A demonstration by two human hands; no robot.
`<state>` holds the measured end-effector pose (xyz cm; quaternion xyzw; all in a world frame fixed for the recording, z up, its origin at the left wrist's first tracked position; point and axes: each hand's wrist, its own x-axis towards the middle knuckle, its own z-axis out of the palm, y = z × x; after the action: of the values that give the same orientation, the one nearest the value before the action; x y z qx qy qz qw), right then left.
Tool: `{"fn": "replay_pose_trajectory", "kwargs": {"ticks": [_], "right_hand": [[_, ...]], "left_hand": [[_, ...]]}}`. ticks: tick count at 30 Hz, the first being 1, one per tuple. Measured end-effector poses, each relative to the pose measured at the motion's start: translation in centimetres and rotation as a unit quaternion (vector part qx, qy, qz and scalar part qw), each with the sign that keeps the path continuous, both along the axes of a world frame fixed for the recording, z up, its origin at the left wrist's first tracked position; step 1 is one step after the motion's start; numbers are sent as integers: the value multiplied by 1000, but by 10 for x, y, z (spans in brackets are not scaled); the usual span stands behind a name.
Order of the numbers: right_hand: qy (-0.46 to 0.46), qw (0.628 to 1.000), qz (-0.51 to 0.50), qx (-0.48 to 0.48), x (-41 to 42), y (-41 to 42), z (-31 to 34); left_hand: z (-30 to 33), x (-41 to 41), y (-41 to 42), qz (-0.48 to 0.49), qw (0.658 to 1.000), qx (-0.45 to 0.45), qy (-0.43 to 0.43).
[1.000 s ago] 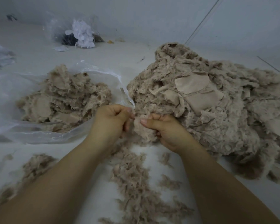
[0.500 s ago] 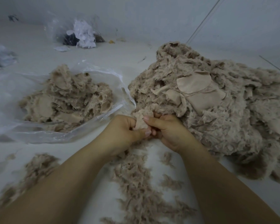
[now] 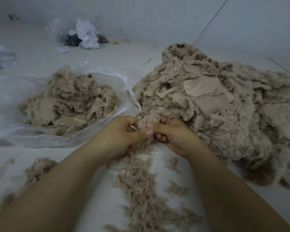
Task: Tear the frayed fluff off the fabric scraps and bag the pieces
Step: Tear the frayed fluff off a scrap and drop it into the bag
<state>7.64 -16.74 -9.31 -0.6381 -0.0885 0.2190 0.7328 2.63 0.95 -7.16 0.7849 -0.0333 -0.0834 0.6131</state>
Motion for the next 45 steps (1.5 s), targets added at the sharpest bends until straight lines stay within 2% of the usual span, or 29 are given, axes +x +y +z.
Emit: {"fn": "replay_pose_trajectory", "kwargs": {"ticks": [3,5,7,9,10,13,15,17,19,21,23,29,33,38,42,45], "right_hand": [[9,1000,10,23,-1,1,2],[8,999,1,46,-1,0,0],[-1,999,3,43,-2,0,0],[-11,999,6,33,-3,2,1],[-15,999,6,29,-3,1,1],[-6,1000,-3,30,-4,2,2],[1,999,-12,38,-3,2,3],[14,999,-15,49,-2,3,4],[27,998,-9,54,-1,5,5],[26,998,-7,50,-1,5,5],[27,998,-13,51,-1,6,4],[66,994,-61,68,1,9,6],[75,993,-77,44,2,12,6],[67,994,-74,34,2,11,4],[19,998,-57,17,1,8,0],[-15,999,-37,10,-1,8,-1]], "left_hand": [[-4,1,-5,26,1000,10,11],[-4,5,-3,107,992,-67,-17],[4,10,4,219,953,-199,-66],[8,18,9,258,921,-283,-71],[7,21,9,252,924,-282,-53],[4,19,-3,170,977,-127,-28],[-2,22,-12,145,988,-16,-50],[-8,32,-19,158,970,144,-112],[-10,42,-22,155,927,294,-174],[-11,51,-24,133,914,327,-199],[-9,57,-25,119,918,328,-188],[-13,49,-21,99,948,257,-159],[-9,47,-14,102,983,146,-34],[3,43,-7,49,989,117,74],[12,35,-6,25,994,9,108],[12,31,-8,61,993,-59,81]]}}
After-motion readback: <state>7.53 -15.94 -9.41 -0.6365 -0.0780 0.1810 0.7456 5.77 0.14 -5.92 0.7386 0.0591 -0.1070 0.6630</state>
